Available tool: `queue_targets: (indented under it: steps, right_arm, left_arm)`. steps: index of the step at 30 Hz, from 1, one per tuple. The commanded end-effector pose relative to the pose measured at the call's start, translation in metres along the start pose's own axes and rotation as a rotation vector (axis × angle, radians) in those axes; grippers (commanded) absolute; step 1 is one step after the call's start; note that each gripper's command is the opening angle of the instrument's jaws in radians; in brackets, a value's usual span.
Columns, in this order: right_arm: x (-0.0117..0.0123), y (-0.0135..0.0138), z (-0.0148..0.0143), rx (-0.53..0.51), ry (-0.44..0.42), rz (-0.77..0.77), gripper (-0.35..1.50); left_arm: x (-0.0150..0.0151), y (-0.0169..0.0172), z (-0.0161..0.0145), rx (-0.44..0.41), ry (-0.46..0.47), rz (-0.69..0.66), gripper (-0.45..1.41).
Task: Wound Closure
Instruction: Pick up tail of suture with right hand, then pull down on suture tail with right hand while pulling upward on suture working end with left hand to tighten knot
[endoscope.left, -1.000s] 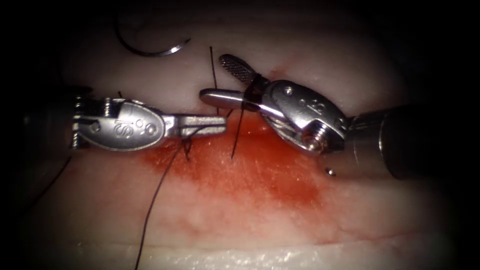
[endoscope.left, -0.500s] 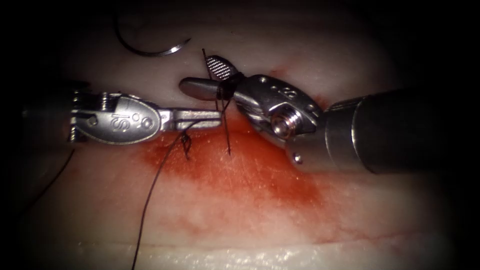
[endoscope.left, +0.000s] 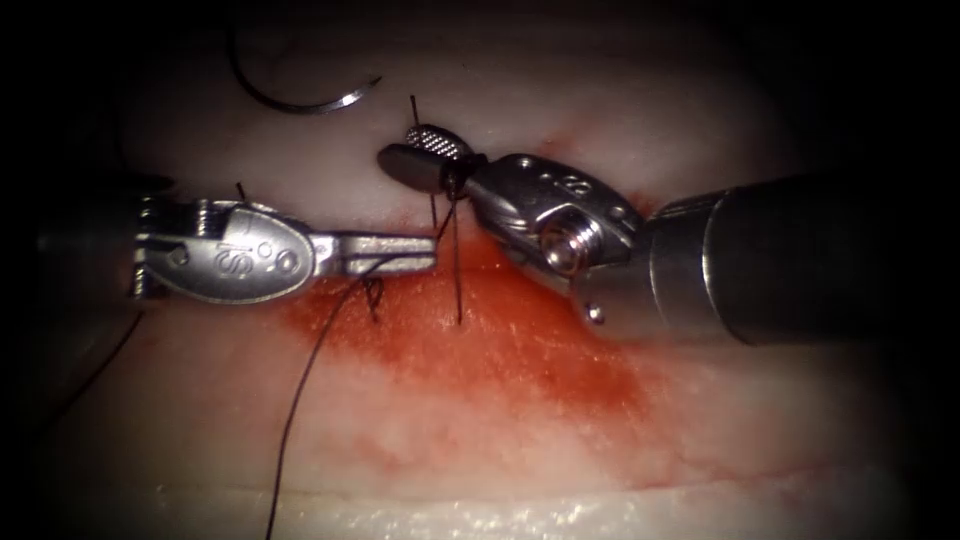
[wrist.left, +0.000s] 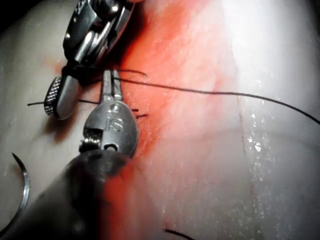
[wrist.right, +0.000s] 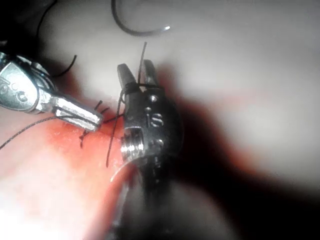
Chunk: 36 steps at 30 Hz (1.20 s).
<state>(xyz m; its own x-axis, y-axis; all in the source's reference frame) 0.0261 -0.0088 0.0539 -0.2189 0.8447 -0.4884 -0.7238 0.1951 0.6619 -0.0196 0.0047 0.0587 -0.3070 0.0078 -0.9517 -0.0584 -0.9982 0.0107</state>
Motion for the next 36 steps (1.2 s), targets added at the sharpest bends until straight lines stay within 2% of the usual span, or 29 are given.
queue_targets:
  steps: [1, 8, 12, 16, 20, 30, 36]
  right_arm:
    - [-0.0007, -0.0003, 0.0003, 0.008, 0.007, 0.049, -0.35]
    - [-0.0014, -0.0004, -0.0009, 0.027, -0.002, 0.086, -0.35]
    - [-0.0023, -0.0001, -0.0034, 0.059, 0.082, 0.026, -0.35]
    - [-0.0057, -0.0014, -0.0063, 0.018, 0.107, -0.112, -0.35]
    - [-0.0088, -0.0027, -0.007, -0.029, 0.132, -0.202, -0.35]
    - [-0.0102, -0.005, -0.0103, -0.079, 0.1, -0.245, -0.35]
    - [-0.0094, -0.0062, -0.0121, -0.085, 0.086, -0.273, -0.35]
  left_arm:
    - [-0.0003, 0.0, 0.0005, 0.0, 0.0, 0.001, -0.45]
    - [-0.0002, -0.0005, 0.0001, 0.009, 0.002, 0.002, -0.45]
    - [0.0, -0.0014, -0.0004, 0.028, -0.015, -0.032, -0.45]
    - [0.0003, -0.0045, -0.0014, 0.067, -0.041, -0.067, -0.45]
    - [0.0008, -0.0075, -0.0012, 0.086, -0.049, -0.099, -0.45]
    - [-0.0017, -0.0143, 0.0009, 0.153, -0.107, -0.103, -0.45]
    - [-0.0036, -0.0154, 0.0012, 0.181, -0.142, -0.089, -0.45]
